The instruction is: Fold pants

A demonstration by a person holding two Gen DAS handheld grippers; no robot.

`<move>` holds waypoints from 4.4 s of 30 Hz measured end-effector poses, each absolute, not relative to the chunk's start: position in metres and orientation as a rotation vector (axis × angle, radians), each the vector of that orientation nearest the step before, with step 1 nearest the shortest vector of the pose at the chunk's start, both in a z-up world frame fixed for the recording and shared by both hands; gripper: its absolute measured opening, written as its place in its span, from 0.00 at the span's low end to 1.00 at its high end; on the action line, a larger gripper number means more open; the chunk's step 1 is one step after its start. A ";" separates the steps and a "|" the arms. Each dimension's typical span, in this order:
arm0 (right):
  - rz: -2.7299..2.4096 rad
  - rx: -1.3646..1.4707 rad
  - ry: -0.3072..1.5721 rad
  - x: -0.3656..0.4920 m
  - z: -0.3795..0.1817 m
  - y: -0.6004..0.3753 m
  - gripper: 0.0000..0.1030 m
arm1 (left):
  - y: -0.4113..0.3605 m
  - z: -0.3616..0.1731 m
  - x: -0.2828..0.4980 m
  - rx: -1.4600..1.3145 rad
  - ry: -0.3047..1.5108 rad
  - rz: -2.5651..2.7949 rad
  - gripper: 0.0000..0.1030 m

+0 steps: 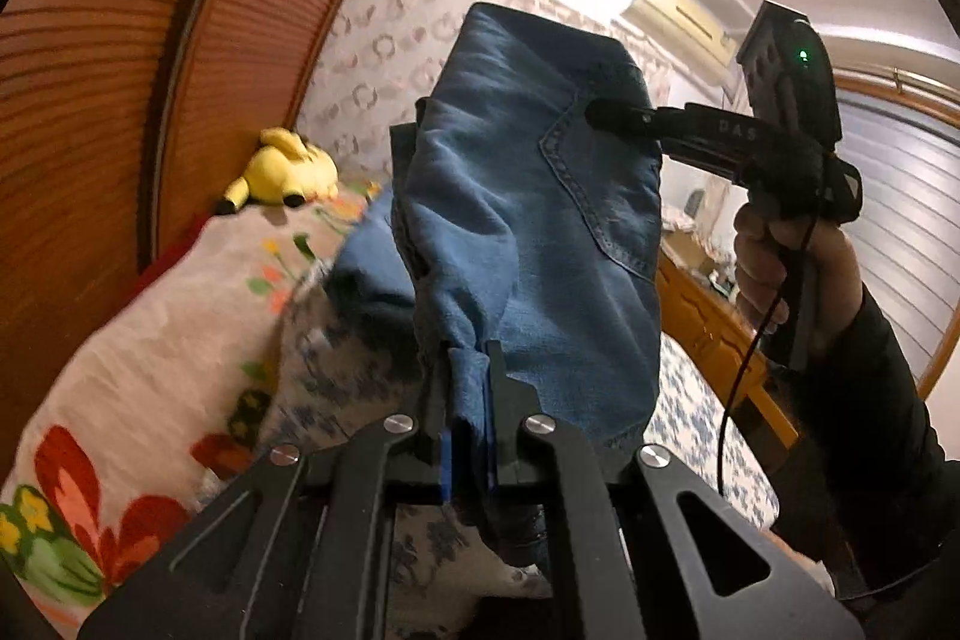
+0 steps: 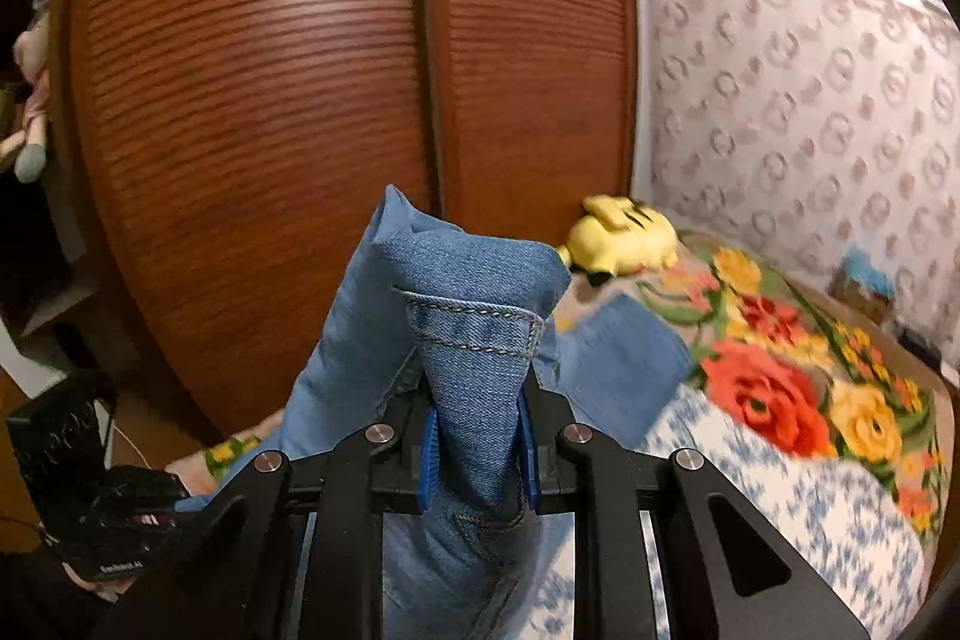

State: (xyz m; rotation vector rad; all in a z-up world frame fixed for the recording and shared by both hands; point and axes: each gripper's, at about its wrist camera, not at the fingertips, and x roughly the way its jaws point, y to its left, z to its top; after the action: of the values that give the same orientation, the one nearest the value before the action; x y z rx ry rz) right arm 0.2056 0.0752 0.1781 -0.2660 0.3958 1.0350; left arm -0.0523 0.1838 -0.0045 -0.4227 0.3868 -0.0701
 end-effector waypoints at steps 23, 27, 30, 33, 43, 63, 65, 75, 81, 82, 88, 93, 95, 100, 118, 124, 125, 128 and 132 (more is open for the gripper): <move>1.013 -0.087 0.647 0.509 0.051 0.087 0.21 | 0.248 -0.016 0.155 -0.282 0.545 0.054 0.07; 0.952 -0.118 0.702 0.546 0.013 0.063 0.28 | 0.246 -0.034 0.186 -0.288 0.599 0.049 0.07; 0.914 -0.145 0.715 0.557 0.006 0.055 0.40 | 0.242 -0.042 0.195 -0.263 0.633 0.058 0.07; 0.858 -0.160 0.701 0.561 0.006 0.046 0.55 | 0.240 -0.046 0.198 -0.256 0.660 0.062 0.07; 0.814 -0.177 0.527 0.480 0.043 0.076 0.58 | 0.239 -0.052 0.203 -0.251 0.681 0.097 0.07; 0.875 -0.282 0.586 0.463 -0.013 0.134 0.58 | 0.226 -0.042 0.204 -0.173 0.646 0.162 0.29; 0.870 -0.276 0.582 0.463 -0.013 0.134 0.58 | 0.226 -0.040 0.202 -0.169 0.640 0.165 0.37; 0.880 -0.252 0.592 0.451 -0.010 0.118 0.58 | 0.225 -0.025 0.187 -0.162 0.592 0.169 0.82; 0.880 -0.241 0.595 0.437 -0.006 0.106 0.58 | 0.226 -0.017 0.179 -0.135 0.576 0.204 0.86; 0.874 -0.242 0.591 0.433 -0.005 0.103 0.58 | 0.225 -0.016 0.178 -0.131 0.575 0.206 0.86; 0.854 -0.247 0.557 0.396 0.007 0.080 0.58 | 0.214 -0.012 0.168 -0.117 0.585 0.200 0.86; 0.784 -0.231 0.555 0.363 0.014 0.052 0.58 | 0.192 -0.009 0.160 -0.080 0.598 0.179 0.86; 0.763 -0.220 0.543 0.348 0.017 0.038 0.58 | 0.182 -0.007 0.157 -0.084 0.599 0.154 0.86; 0.724 -0.200 0.521 0.312 0.023 0.001 0.59 | 0.155 -0.001 0.151 -0.048 0.591 0.129 0.86; 0.516 -0.138 0.475 0.196 0.032 -0.106 0.83 | 0.064 0.008 0.135 -0.038 0.562 -0.011 0.86; 0.457 -0.084 0.462 0.164 0.035 -0.141 0.83 | 0.037 0.006 0.126 -0.036 0.570 -0.031 0.86; 0.451 -0.079 0.461 0.157 0.035 -0.146 0.83 | 0.036 0.005 0.124 -0.037 0.571 -0.034 0.86; 0.438 -0.071 0.454 0.143 0.039 -0.158 0.83 | 0.026 0.005 0.118 -0.040 0.572 -0.045 0.86; 0.415 -0.056 0.448 0.125 0.043 -0.173 0.83 | 0.012 0.008 0.110 -0.037 0.573 -0.054 0.86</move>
State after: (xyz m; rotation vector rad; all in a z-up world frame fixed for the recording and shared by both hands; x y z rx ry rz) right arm 0.1251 -0.1734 0.0428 -0.0557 0.4481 0.4151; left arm 0.1101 0.0121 0.0077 -0.0369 0.5731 -0.0539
